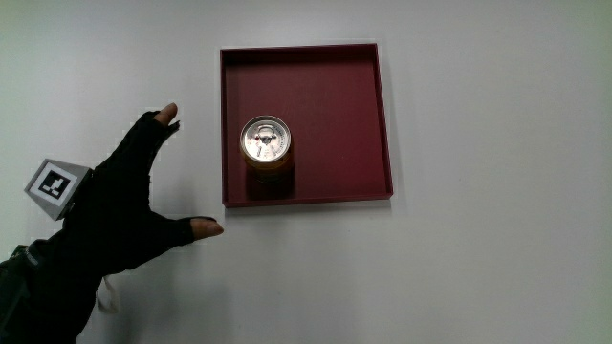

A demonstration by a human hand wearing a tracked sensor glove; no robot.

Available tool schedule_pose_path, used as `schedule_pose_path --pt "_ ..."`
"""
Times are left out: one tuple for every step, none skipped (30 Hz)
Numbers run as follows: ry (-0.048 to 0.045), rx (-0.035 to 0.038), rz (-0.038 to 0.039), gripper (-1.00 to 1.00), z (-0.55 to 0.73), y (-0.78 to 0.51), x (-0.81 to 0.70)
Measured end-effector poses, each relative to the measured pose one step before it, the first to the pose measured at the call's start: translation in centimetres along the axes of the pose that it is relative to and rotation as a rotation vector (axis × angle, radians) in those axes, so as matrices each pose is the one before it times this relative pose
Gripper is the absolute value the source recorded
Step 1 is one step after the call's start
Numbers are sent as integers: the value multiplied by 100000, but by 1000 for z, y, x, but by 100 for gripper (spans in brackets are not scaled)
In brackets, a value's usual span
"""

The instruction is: Pick red bull from plate

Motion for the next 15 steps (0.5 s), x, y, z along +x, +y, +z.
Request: schedule_pose_path --pt "1138 -248 -334 0 -66 135 -267" --pt "-402 -172 1957 0 -149 129 -300" --pt "-1039 84 -65 0 -249 213 -192" --pt "1868 -126 562 0 -219 220 -33" --pt "1809 -280 835 0 -142 171 -397" --pt "2457 11 969 0 -84 182 -483" --pt "-4841 -453 545 0 -283 236 -18" --pt "2639 92 1089 0 -107 218 -388" --pt "2030 -220 1323 0 -114 276 -417" --pt "-418 -696 763 0 -159 311 -123" --pt "-2097 -107 -1031 0 -219 303 186" --pt "-729 -72 1477 0 -189 249 91" --pt "1379 -364 3535 0 -105 250 -303" --pt "-989 61 -2708 0 -145 373 -109" --pt "2548 33 2657 0 -66 274 -148"
